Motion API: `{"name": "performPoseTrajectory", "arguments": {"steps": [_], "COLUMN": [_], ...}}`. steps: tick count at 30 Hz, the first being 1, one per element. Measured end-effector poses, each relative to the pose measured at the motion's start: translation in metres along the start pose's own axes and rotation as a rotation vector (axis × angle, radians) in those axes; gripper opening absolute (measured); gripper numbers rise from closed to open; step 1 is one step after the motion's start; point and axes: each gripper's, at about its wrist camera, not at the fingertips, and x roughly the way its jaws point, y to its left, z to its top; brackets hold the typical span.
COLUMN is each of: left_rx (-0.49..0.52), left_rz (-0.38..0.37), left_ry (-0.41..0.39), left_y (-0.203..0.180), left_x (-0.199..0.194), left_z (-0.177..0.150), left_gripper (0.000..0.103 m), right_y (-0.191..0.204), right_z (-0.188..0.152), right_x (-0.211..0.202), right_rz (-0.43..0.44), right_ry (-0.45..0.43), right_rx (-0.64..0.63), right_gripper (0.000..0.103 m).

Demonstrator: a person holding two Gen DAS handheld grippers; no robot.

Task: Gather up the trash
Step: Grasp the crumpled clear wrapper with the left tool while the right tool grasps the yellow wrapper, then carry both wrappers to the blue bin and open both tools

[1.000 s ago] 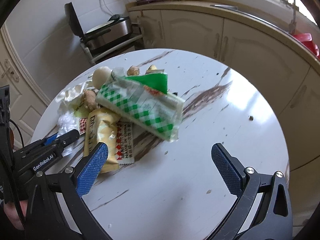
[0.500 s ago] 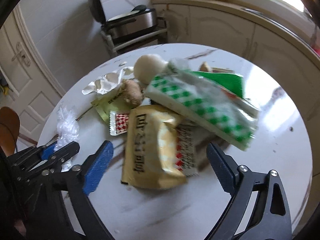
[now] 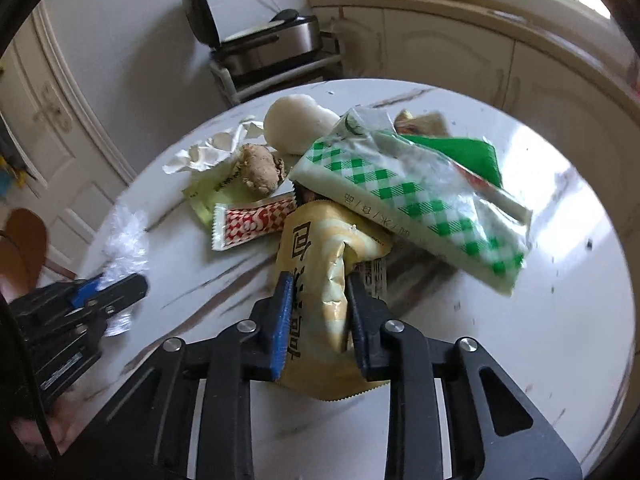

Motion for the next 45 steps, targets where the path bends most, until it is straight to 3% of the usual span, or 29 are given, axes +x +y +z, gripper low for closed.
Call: {"name": "performPoseTrajectory", "arguments": {"steps": [8, 20, 26, 36, 40, 45], "left_rx": [0.014, 0.162, 0.282, 0.501, 0.567, 0.634], "left_rz": [-0.031, -0.132, -0.227, -0.440, -0.493, -0.492], "left_ry": [-0.020, -0.067, -0.062, 0.008, 0.072, 0.171], "left_y": [-0.009, -0.087, -0.162, -0.312, -0.356, -0.400], "left_x": [-0.021, -0.057, -0.056, -0.043, -0.030, -0.001], "left_z": [-0.008, -0.009, -0.006, -0.029, -0.047, -0.069], "left_gripper": [0.013, 0.013, 0.013, 0.013, 0.013, 0.013], "right_y": [-0.019, -0.053, -0.116, -0.253, -0.301, -0.350], "right_z": [-0.020, -0.037, -0.061, -0.131, -0.168, -0.213], "right_x": [-0.037, -0.087, -0.134, -0.235, -0.254, -0.243], "right_rz": [0.097, 0.050, -0.027, -0.260, -0.319, -0.344], "right_ry": [-0.041, -0.131, -0.194, -0.282, -0.272, -0.220], "right_rx": [0.063, 0.139, 0.239, 0.459, 0.562, 0.670], "right_gripper": [0.023, 0.023, 0.023, 0.023, 0.023, 0.023]}}
